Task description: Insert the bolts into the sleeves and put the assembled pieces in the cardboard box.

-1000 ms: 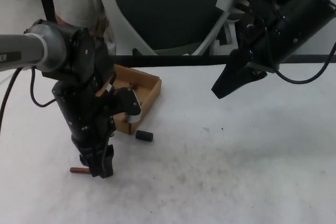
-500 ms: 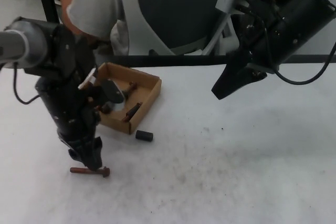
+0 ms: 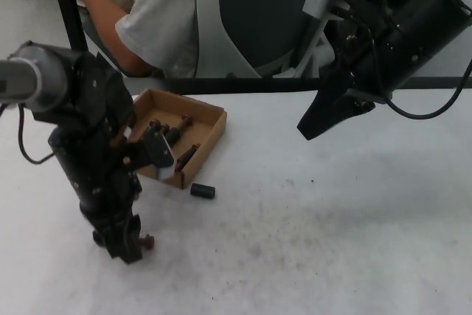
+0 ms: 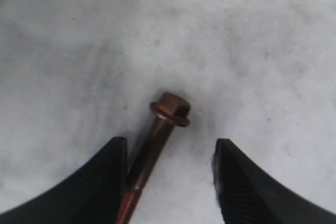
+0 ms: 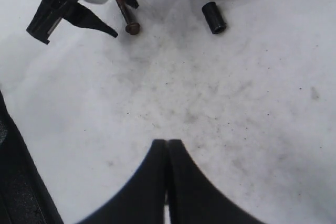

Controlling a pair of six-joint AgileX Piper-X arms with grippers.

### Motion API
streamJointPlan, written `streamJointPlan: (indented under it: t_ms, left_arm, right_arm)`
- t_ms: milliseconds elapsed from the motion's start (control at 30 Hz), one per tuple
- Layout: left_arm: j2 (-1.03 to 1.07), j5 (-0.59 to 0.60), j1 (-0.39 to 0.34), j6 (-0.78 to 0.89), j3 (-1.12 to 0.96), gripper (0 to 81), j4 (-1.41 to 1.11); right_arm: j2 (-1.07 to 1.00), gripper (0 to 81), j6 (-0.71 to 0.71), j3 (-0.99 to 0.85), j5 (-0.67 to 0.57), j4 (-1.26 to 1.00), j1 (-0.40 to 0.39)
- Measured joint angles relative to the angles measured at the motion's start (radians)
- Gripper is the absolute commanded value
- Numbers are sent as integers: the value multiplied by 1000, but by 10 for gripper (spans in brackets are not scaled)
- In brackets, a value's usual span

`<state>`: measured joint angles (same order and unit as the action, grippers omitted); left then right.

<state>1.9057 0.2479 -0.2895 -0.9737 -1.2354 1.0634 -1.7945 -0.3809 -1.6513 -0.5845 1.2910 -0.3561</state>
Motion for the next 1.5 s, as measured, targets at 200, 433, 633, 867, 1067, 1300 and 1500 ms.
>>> streamJointPlan:
  t_ms: [200, 433, 633, 867, 1067, 1300, 1500]
  left_arm:
    - [-15, -7, -25, -22, 46, 427, -26]
    - [-18, -25, -42, -28, 55, 4, -58]
    - [-18, -22, -36, -21, 57, 8, -58]
    - [-32, 86, -7, 38, 65, 8, -9]
    - [-152, 221, 37, 50, 72, 8, 64]
    - [-281, 330, 81, 50, 141, 8, 76]
    - [-544, 447, 120, 50, 314, 8, 9]
  right_arm:
    - [0, 2, 0, 4, -37, 2, 0]
    - [0, 2, 0, 32, -42, 4, 0]
    - [0, 2, 0, 66, -16, -24, 0]
    - [0, 2, 0, 74, 6, -82, -4]
    - [-15, 2, 0, 74, 10, -126, -42]
    - [-42, 2, 0, 74, 74, -115, -116]
    - [-41, 2, 2, 75, 132, -93, -166]
